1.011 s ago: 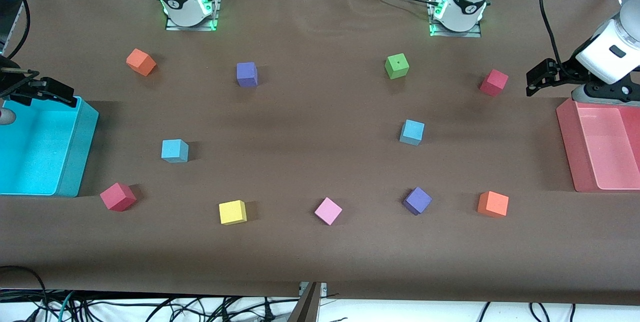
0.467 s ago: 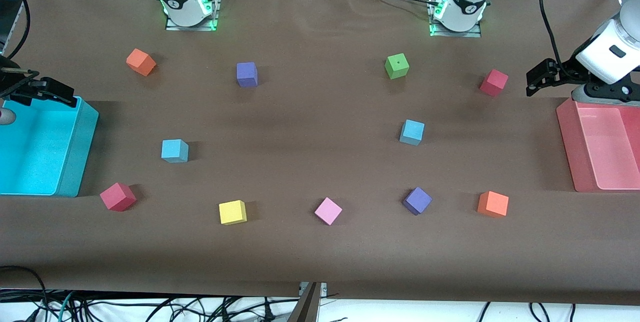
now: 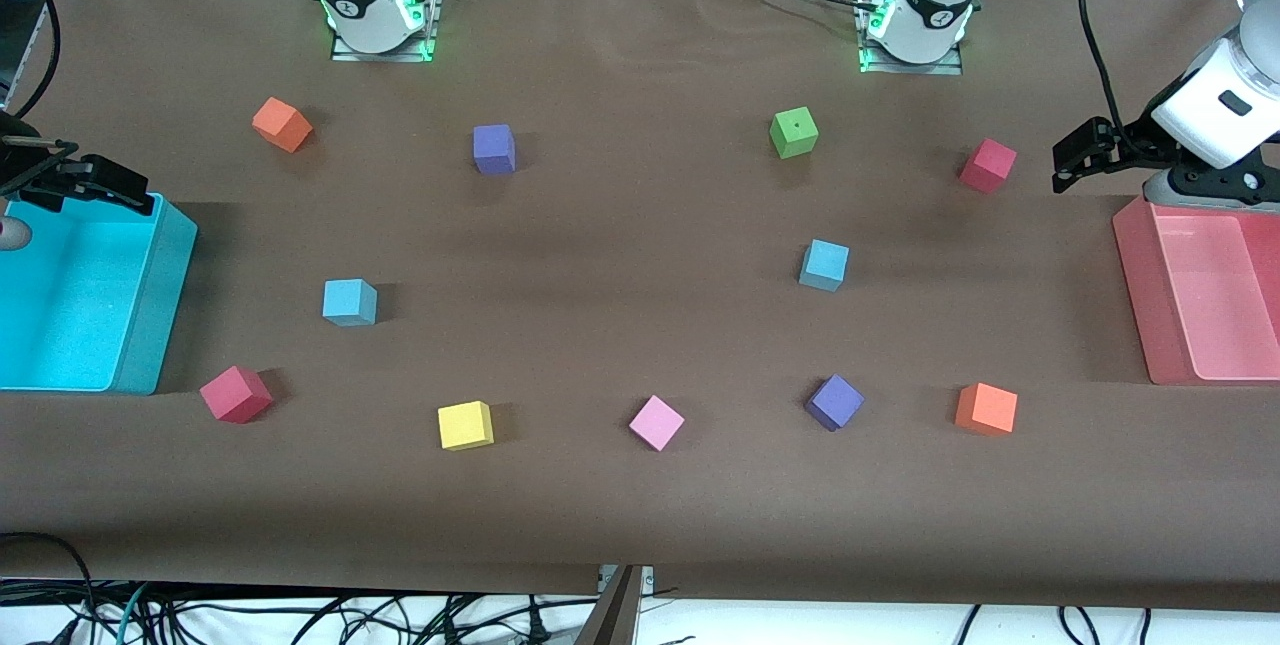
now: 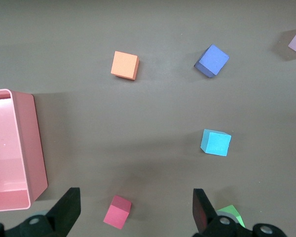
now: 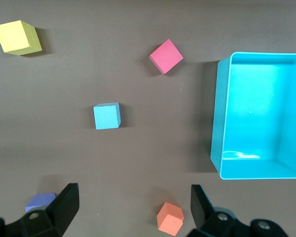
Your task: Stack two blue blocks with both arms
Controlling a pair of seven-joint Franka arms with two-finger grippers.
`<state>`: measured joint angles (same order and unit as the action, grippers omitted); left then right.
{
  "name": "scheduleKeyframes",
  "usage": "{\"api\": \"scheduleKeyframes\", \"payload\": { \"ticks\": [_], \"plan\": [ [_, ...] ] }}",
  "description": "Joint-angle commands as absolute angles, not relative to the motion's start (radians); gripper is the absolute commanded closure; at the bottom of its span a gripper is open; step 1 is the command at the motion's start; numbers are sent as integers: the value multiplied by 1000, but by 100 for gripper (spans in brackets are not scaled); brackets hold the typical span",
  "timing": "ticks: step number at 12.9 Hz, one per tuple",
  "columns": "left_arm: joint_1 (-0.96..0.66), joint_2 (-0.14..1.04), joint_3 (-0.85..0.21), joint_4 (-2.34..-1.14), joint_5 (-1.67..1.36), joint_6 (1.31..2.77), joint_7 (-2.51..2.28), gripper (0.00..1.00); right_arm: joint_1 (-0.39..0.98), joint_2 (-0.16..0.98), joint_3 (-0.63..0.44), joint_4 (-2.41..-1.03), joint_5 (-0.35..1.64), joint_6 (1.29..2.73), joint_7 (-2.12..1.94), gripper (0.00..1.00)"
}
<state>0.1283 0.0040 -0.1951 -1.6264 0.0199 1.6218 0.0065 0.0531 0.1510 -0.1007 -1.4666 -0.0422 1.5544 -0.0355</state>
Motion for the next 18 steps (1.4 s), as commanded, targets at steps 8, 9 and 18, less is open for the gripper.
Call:
{"api": "scheduleKeyframes", "payload": {
  "ticks": [8, 9, 18],
  "plan": [
    [138, 0, -196, -1612, 0, 1611, 20, 0, 40, 173, -84, -1474, -22, 1569, -23, 0],
    [138, 0, -196, -1612, 0, 1611, 20, 0, 38, 173, -86, -1474, -5, 1571, -21, 0],
    [138, 0, -196, -1612, 0, 1611, 20, 0, 41, 228, -84, -1474, 0, 1571, -25, 0]
  ]
}}
